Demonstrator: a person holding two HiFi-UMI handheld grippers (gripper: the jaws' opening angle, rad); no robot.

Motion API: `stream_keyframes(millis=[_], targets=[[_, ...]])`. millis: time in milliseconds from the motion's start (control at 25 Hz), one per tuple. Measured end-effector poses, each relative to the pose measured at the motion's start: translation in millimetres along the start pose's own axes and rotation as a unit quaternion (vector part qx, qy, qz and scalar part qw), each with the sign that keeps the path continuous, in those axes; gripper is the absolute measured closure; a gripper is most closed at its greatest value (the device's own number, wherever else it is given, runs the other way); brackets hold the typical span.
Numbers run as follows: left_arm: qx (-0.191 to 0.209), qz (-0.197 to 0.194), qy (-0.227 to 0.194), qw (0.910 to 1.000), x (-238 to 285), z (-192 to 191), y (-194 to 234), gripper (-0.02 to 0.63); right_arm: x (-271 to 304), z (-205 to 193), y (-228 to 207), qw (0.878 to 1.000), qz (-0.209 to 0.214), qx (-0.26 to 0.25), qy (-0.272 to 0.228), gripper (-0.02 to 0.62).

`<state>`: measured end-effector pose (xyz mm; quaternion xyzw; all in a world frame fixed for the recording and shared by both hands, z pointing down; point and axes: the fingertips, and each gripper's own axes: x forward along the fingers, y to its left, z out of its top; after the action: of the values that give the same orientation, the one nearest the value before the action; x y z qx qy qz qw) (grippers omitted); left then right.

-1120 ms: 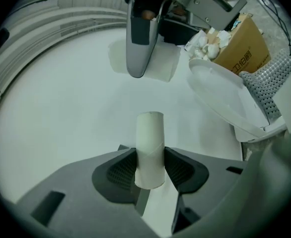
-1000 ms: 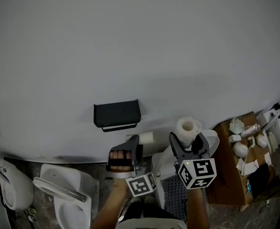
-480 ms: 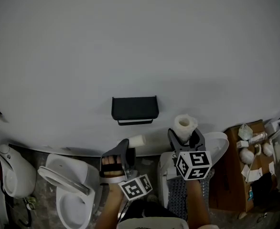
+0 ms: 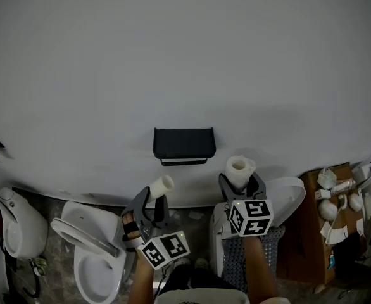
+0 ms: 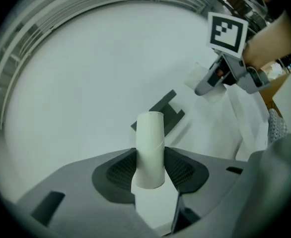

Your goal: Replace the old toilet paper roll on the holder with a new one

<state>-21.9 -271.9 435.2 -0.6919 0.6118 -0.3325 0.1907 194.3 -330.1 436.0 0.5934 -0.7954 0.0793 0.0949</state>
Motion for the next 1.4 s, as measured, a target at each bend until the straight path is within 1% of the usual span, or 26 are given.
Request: stream_keyframes(millis=[80, 160, 360, 600, 760, 800, 880, 1000, 1120, 1280, 1400], targets=[[-0.046, -0.002, 0.001, 0.9989, -2, -7, 6, 0.432, 3, -4, 0, 1.0, 0.001, -0.005, 0.007, 0.285], [-0.093, -0.003, 0.001, 0.9957, -3, -14, 13, 0.431, 5, -9, 0, 1.0, 0.0, -0.008, 0.014, 0.285], [-0.196, -0.01, -0.008, 0.9805, 0, -25, 25, 0.431, 11, -15, -4, 1.0, -0.006, -0.012, 0.024, 0.285], [-0.273, -0.027, -0.024, 0.9612, 2, -24, 32, 0.433, 16, -19, -7, 0.999, -0.011, -0.027, 0.032, 0.285], [-0.326, -0.037, -0.034, 0.944, 3, -25, 36, 0.433, 20, -26, -6, 0.998, -0.013, -0.044, 0.046, 0.285], [-0.335, -0.039, -0.034, 0.9406, 4, -26, 36, 0.431, 21, -27, -7, 0.997, -0.013, -0.049, 0.051, 0.285], [-0.343, -0.043, -0.035, 0.9377, 4, -26, 36, 0.431, 23, -30, -6, 0.996, -0.012, -0.059, 0.06, 0.285], [-0.343, -0.045, -0.035, 0.9375, 4, -26, 37, 0.431, 24, -34, -7, 0.993, -0.014, -0.085, 0.076, 0.285], [-0.344, -0.045, -0.036, 0.9374, 3, -26, 38, 0.431, 26, -37, -8, 0.987, -0.018, -0.126, 0.1, 0.285], [-0.345, -0.046, -0.038, 0.9369, 2, -26, 40, 0.431, 32, -38, -9, 0.971, -0.019, -0.198, 0.133, 0.285], [-0.344, -0.046, -0.039, 0.9369, 0, -27, 42, 0.431, 39, -41, -11, 0.953, -0.024, -0.256, 0.16, 0.285]])
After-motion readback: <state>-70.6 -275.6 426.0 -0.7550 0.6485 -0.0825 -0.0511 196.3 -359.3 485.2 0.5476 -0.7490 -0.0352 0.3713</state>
